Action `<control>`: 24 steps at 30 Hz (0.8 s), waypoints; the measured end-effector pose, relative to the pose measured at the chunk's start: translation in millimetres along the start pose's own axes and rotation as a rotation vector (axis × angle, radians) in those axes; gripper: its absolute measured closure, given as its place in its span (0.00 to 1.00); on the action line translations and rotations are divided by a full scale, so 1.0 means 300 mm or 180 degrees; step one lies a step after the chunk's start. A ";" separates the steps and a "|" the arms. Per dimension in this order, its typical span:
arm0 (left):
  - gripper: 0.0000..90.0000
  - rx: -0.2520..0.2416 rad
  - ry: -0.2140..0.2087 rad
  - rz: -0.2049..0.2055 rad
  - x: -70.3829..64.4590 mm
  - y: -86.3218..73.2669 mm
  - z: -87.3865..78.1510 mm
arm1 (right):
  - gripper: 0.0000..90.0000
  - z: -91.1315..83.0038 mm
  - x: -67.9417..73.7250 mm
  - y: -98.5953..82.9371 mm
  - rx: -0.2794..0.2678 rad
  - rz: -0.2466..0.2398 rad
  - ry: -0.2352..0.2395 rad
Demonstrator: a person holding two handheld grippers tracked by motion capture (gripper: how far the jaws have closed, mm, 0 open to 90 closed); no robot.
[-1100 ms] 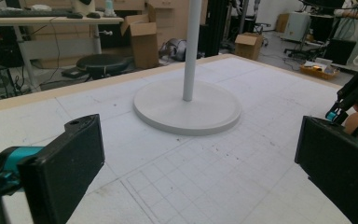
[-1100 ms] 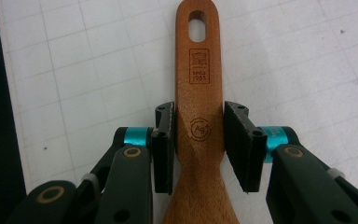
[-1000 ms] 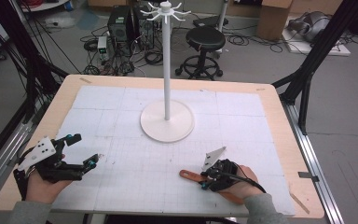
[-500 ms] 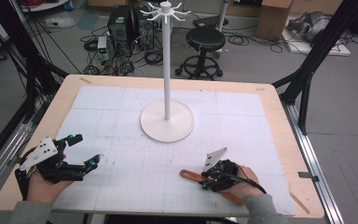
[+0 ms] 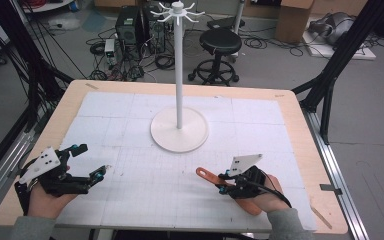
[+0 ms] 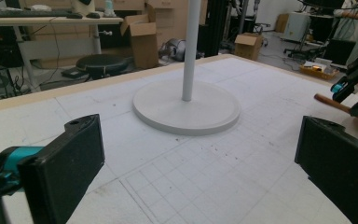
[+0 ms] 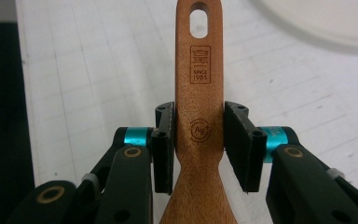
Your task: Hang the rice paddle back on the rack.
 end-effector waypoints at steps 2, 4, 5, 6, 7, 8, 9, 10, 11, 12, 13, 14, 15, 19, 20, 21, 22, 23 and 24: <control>0.02 -0.0008 0.0008 -0.0011 0.003 -0.001 -0.001 | 0.72 -0.018 -0.006 0.007 -0.0089 0.0033 -0.0034; 0.02 -0.0008 0.0005 -0.0018 0.004 -0.001 -0.002 | 0.72 -0.033 -0.013 0.013 -0.0197 0.0073 -0.0049; 0.02 -0.0009 0.0004 -0.0016 0.005 -0.001 -0.002 | 0.72 -0.038 -0.015 0.015 -0.0244 0.0093 -0.0057; 0.02 -0.0014 0.0002 -0.0020 0.005 0.000 -0.001 | 0.72 -0.041 -0.017 0.015 -0.0258 0.0100 -0.0071; 0.02 -0.0011 0.0002 -0.0017 0.004 0.001 -0.001 | 0.72 -0.048 -0.021 0.017 -0.0308 0.0122 -0.0097; 0.02 -0.0012 -0.0006 -0.0011 0.003 0.002 0.001 | 0.72 -0.053 -0.022 0.017 -0.0328 0.0144 -0.0116; 0.02 -0.0017 -0.0008 -0.0010 0.003 0.002 0.002 | 0.72 -0.057 -0.024 0.017 -0.0360 0.0140 -0.0122; 0.02 -0.0012 -0.0010 -0.0009 0.002 0.002 0.002 | 0.72 -0.061 -0.026 0.017 -0.0379 0.0156 -0.0141; 0.02 -0.0013 -0.0012 -0.0009 0.002 0.002 0.003 | 0.72 -0.065 -0.028 0.017 -0.0409 0.0163 -0.0140; 0.02 -0.0014 -0.0014 -0.0012 0.003 0.001 0.002 | 0.72 -0.069 -0.030 0.017 -0.0424 0.0180 -0.0143; 0.02 -0.0015 -0.0014 -0.0013 0.003 0.001 0.001 | 0.72 -0.072 -0.033 0.018 -0.0455 0.0183 -0.0155; 0.02 -0.0022 -0.0003 -0.0014 0.004 0.002 -0.003 | 0.72 -0.075 -0.034 0.019 -0.0475 0.0194 -0.0150; 0.02 -0.0024 -0.0003 -0.0013 0.005 0.003 -0.005 | 0.72 -0.081 -0.035 0.020 -0.0499 0.0211 -0.0155; 0.02 -0.0050 0.0014 -0.0026 0.006 0.007 -0.013 | 0.72 -0.101 -0.043 0.026 -0.0628 0.0244 -0.0170; 0.02 -0.0050 0.0010 -0.0018 0.005 0.008 -0.011 | 0.72 -0.108 -0.045 0.028 -0.0665 0.0264 -0.0169; 0.02 -0.0046 0.0013 -0.0017 0.005 0.007 -0.011 | 0.72 -0.116 -0.049 0.030 -0.0723 0.0270 -0.0177; 0.02 -0.0034 0.0009 -0.0016 0.004 0.006 -0.010 | 0.72 -0.123 -0.050 0.031 -0.0753 0.0302 -0.0172; 0.02 -0.0033 0.0008 -0.0013 0.004 0.006 -0.009 | 0.72 -0.133 -0.053 0.033 -0.0814 0.0322 -0.0154; 0.02 -0.0033 0.0009 -0.0015 0.003 0.006 -0.008 | 0.72 -0.140 -0.056 0.035 -0.0855 0.0340 -0.0155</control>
Point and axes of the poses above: each handheld gripper's, and its own axes: z roughly forward along the jaws, y roughly out of its top, x roughly to its left, the point moved 5 cm from there along z, roughly forward along the jaws, and after that the axes turned 9 degrees about -y, right-handed, at the moved point
